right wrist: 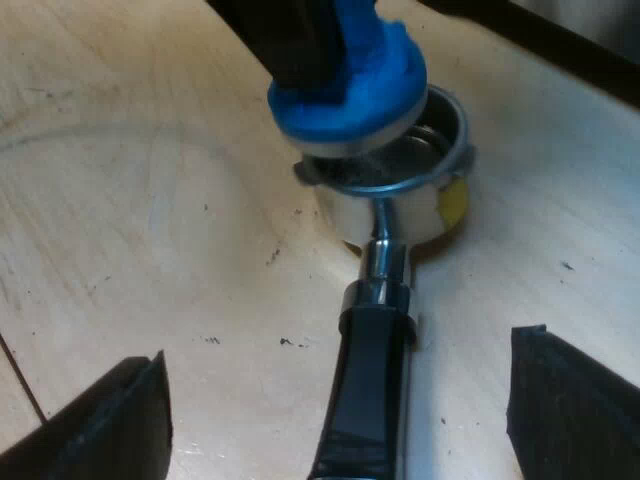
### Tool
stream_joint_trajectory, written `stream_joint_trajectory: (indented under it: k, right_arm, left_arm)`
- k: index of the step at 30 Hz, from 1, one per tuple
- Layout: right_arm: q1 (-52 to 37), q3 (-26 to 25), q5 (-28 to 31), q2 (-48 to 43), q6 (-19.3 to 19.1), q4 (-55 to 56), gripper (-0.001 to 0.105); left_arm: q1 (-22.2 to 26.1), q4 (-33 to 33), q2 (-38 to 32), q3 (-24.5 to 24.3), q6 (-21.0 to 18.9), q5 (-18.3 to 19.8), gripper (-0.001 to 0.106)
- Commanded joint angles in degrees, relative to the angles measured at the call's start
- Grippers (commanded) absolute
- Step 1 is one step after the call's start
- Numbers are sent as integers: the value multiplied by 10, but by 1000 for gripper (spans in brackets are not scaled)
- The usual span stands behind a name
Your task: Grind coffee beans and then tamp
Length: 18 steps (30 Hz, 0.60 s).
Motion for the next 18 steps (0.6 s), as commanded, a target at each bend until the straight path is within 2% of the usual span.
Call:
stream_joint_trajectory:
  k: [1,18]
  right_arm:
    - [0,-1,-3,-2,2,-3,70]
    - [0,-1,-3,-2,2,-3,70]
  left_arm:
    - [-3,-5,18,-5,3,2,0]
    - [-3,-30,29,-5,3,2,0]
